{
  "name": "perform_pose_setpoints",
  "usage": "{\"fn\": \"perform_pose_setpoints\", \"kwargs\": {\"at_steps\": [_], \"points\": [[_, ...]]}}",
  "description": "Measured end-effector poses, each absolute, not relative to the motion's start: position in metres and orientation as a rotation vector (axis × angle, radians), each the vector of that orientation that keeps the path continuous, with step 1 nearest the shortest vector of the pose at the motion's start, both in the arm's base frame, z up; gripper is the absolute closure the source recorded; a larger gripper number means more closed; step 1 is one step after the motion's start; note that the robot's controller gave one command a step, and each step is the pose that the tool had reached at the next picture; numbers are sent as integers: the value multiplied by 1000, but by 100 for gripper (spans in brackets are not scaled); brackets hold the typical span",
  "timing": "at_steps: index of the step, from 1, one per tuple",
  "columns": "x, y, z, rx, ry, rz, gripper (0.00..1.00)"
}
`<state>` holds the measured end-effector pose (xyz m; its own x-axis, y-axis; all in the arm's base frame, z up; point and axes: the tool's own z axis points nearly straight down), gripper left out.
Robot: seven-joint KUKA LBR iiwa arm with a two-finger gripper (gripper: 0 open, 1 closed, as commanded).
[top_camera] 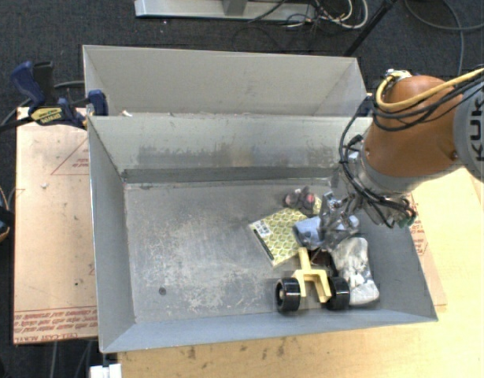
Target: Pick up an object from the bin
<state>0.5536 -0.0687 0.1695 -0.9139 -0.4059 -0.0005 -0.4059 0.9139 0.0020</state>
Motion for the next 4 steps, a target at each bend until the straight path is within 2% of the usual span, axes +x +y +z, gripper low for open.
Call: {"fn": "perform_pose_setpoints", "kwargs": {"at_steps": [1, 2, 3, 4], "points": [[559, -58, 189, -649, 3067, -5, 100], [556, -43, 185, -667, 3067, 4, 100], [570, -45, 177, -672, 3065, 1, 100], [568, -54, 174, -669, 3066, 2, 100]]}}
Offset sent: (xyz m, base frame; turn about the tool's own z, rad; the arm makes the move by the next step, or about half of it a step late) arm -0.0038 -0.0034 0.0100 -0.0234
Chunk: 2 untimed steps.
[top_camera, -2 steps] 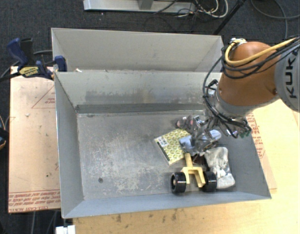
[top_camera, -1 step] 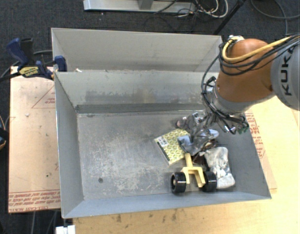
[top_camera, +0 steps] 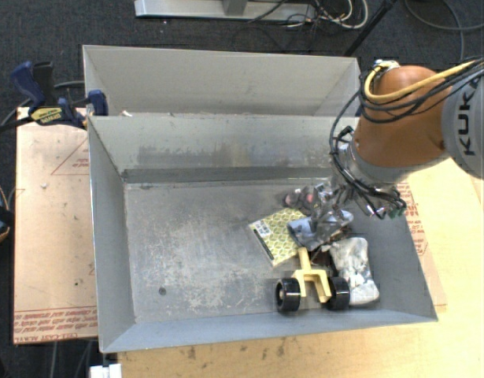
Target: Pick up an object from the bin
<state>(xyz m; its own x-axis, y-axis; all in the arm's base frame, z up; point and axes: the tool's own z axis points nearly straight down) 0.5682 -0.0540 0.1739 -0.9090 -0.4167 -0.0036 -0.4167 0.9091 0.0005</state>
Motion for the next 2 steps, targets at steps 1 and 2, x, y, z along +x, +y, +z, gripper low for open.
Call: {"fn": "perform_pose_setpoints", "kwargs": {"at_steps": [1, 2], "points": [[589, -35, 174, -687, 3063, -1, 100], [573, -39, 175, -682, 3063, 6, 100]]}}
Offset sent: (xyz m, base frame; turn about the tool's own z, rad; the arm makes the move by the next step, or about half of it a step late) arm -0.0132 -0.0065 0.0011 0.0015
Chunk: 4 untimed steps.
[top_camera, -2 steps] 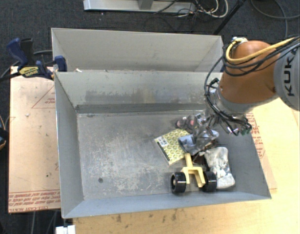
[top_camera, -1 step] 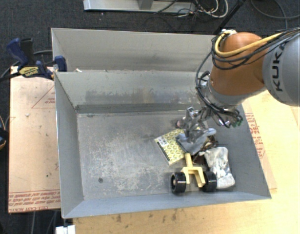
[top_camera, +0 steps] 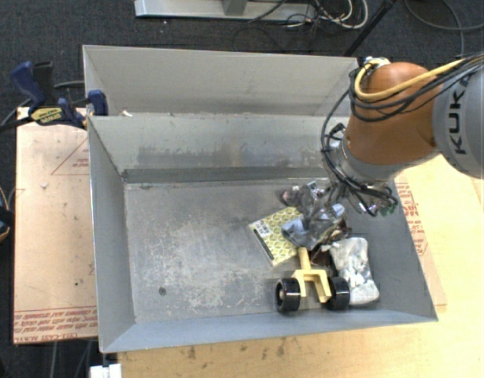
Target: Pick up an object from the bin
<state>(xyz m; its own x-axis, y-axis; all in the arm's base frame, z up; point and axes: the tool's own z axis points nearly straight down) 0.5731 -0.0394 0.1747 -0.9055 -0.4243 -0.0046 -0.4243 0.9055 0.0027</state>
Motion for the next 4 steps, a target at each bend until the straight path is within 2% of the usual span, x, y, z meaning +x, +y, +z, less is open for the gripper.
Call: {"fn": "perform_pose_setpoints", "kwargs": {"at_steps": [2, 3, 4], "points": [[589, -47, 181, -664, 3066, 4, 100], [593, -38, 166, -674, 3066, -1, 100], [595, -30, 163, -701, 3061, 4, 100]]}}
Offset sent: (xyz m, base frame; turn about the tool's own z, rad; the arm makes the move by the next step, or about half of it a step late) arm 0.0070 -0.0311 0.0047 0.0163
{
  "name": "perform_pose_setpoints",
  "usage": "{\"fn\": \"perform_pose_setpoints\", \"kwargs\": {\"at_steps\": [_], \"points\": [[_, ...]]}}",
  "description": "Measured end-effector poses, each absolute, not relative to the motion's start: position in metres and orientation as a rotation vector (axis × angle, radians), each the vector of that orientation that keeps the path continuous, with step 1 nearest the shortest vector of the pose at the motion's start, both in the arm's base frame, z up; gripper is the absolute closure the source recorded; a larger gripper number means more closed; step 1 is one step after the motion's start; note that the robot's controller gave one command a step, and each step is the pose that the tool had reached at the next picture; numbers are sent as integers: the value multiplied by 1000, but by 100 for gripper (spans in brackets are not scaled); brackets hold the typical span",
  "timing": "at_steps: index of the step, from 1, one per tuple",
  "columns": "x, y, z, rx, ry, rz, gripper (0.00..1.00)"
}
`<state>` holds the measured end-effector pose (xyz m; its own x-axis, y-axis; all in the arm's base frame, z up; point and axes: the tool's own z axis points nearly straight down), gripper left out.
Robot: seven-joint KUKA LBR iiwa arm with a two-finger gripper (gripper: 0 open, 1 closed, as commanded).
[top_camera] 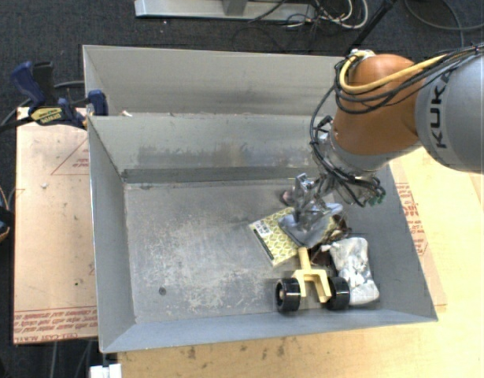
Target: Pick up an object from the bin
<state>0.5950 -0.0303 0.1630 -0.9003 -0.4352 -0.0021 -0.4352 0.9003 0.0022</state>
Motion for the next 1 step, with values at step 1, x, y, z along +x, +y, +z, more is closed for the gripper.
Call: {"fn": "perform_pose_setpoints", "kwargs": {"at_steps": [1], "points": [[593, -22, 193, -922, 3003, 2, 100]]}}
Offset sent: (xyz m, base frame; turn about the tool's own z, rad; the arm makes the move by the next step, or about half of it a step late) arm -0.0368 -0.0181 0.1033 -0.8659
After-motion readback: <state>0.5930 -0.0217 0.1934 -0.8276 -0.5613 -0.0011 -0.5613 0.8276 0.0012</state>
